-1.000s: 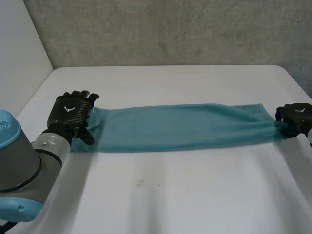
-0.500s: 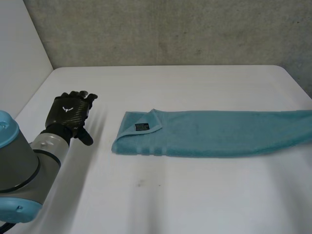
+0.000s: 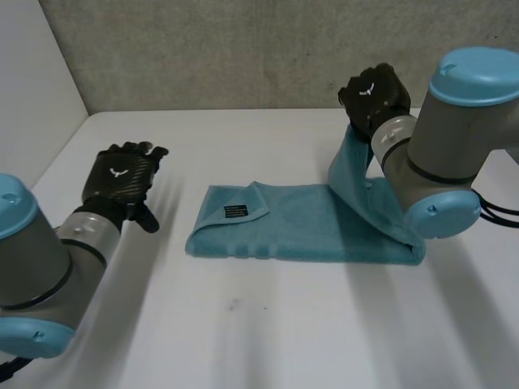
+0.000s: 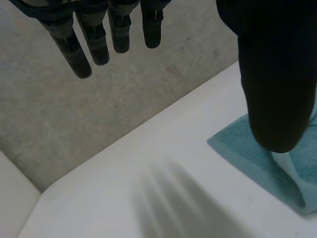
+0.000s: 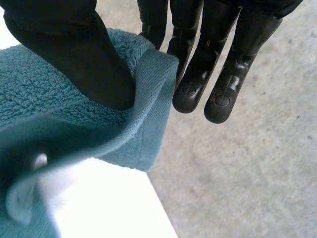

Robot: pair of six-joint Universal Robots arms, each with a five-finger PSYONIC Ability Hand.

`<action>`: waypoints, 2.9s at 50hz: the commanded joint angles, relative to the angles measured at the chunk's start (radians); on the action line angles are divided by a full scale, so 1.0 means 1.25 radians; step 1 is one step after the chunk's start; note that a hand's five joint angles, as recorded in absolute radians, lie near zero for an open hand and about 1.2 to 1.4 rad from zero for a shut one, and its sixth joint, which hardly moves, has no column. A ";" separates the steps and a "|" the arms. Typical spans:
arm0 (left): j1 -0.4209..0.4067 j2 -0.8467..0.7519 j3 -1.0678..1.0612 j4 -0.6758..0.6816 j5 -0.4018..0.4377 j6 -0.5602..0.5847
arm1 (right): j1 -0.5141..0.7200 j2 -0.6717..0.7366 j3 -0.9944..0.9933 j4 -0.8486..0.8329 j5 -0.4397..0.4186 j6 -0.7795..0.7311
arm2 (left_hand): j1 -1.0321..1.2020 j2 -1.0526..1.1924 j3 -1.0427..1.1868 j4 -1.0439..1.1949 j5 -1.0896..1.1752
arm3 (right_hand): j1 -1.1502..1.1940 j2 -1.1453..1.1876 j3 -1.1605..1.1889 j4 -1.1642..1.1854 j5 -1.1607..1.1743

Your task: Fold the laundry

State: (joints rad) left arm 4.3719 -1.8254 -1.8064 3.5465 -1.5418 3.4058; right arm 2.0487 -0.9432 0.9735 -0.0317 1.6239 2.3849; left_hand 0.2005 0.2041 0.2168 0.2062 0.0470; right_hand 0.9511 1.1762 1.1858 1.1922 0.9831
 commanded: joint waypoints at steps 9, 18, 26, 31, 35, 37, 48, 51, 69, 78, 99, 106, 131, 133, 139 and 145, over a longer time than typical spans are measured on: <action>-0.098 -0.243 0.221 -0.009 0.108 -0.058 | -0.110 -0.131 0.209 -0.010 -0.001 0.011 | -0.021 -0.024 -0.034 -0.025 -0.038 | 0.356 0.176 0.168 0.163 0.191; -0.117 -0.373 0.343 -0.023 0.114 -0.056 | -0.165 -0.227 0.312 -0.014 -0.052 0.058 | -0.020 -0.023 -0.033 -0.025 -0.037 | 0.356 0.176 0.168 0.163 0.191; -0.113 -0.459 0.470 -0.033 0.104 -0.052 | -0.209 -0.281 0.373 -0.015 -0.089 0.081 | 0.008 0.005 -0.005 0.003 -0.009 | 0.356 0.176 0.168 0.163 0.191; -0.104 -0.491 0.501 -0.039 0.101 -0.049 | -0.233 -0.302 0.399 -0.018 -0.101 0.081 | 0.008 0.005 -0.005 0.003 -0.009 | 0.356 0.176 0.168 0.163 0.191; -0.102 -0.501 0.501 -0.050 0.100 -0.029 | -0.264 -0.309 0.419 -0.024 -0.116 0.081 | 0.008 0.005 -0.005 0.003 -0.009 | 0.356 0.176 0.168 0.163 0.191; -0.102 -0.502 0.499 -0.050 0.096 -0.014 | -0.273 -0.312 0.421 -0.024 -0.122 0.081 | 0.006 0.003 -0.007 0.001 -0.011 | 0.356 0.176 0.168 0.163 0.191; -0.063 -0.522 0.548 -0.038 -0.054 0.108 | -0.305 -0.320 0.439 -0.025 -0.133 0.081 | 0.001 -0.002 -0.012 -0.004 -0.016 | 0.356 0.176 0.168 0.163 0.191; -0.048 -0.504 0.543 -0.011 -0.091 0.105 | -0.315 -0.322 0.445 -0.029 -0.135 0.081 | -0.001 -0.004 -0.014 -0.006 -0.018 | 0.356 0.176 0.168 0.163 0.191; -0.075 -0.346 0.375 0.032 -0.091 0.103 | -0.421 -0.320 0.501 -0.051 -0.158 0.068 | -0.013 -0.016 -0.026 -0.018 -0.030 | 0.356 0.176 0.168 0.163 0.191; -0.074 -0.205 0.219 0.031 -0.088 0.102 | -0.435 -0.313 0.397 -0.048 -0.201 0.043 | -0.020 -0.023 -0.033 -0.025 -0.037 | 0.356 0.176 0.168 0.163 0.191; 0.055 -0.041 0.046 0.032 -0.061 0.100 | 0.139 0.123 -0.084 -0.081 -0.277 0.041 | -0.020 -0.023 -0.033 -0.025 -0.037 | 0.356 0.176 0.168 0.163 0.191; 0.077 -0.031 0.011 0.031 -0.012 0.097 | 0.247 0.240 -0.108 -0.105 -0.342 0.041 | -0.020 -0.023 -0.033 -0.025 -0.037 | 0.356 0.176 0.168 0.163 0.191; -0.054 -0.064 0.160 0.016 0.020 -0.080 | 0.127 -0.057 0.150 -0.079 -0.042 0.231 | -0.020 -0.023 -0.033 -0.025 -0.037 | -0.621 -0.801 -0.809 -0.814 -0.787; -0.077 -0.092 0.169 0.006 0.041 -0.096 | 0.067 -0.098 0.245 -0.059 -0.045 0.258 | -0.020 -0.023 -0.033 -0.025 -0.037 | -0.621 -0.801 -0.809 -0.814 -0.787; -0.168 -0.185 0.204 -0.037 0.131 -0.123 | -0.036 -0.124 0.390 -0.026 -0.055 0.267 | -0.011 -0.014 -0.024 -0.015 -0.028 | -0.621 -0.801 -0.809 -0.814 -0.787; -0.187 -0.299 0.295 -0.043 0.129 -0.117 | -0.095 -0.125 0.464 -0.042 -0.093 0.263 | -0.004 -0.007 -0.017 -0.008 -0.021 | -0.587 -0.767 -0.775 -0.780 -0.752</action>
State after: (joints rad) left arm 4.1609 -2.0754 -1.5320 3.5041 -1.3880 3.2504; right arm 2.0049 -1.1036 1.4617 -0.0706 1.5543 2.7250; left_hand 0.2005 0.2041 0.2168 0.2062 0.0469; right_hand 0.2101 0.2230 0.2144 0.2335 0.0653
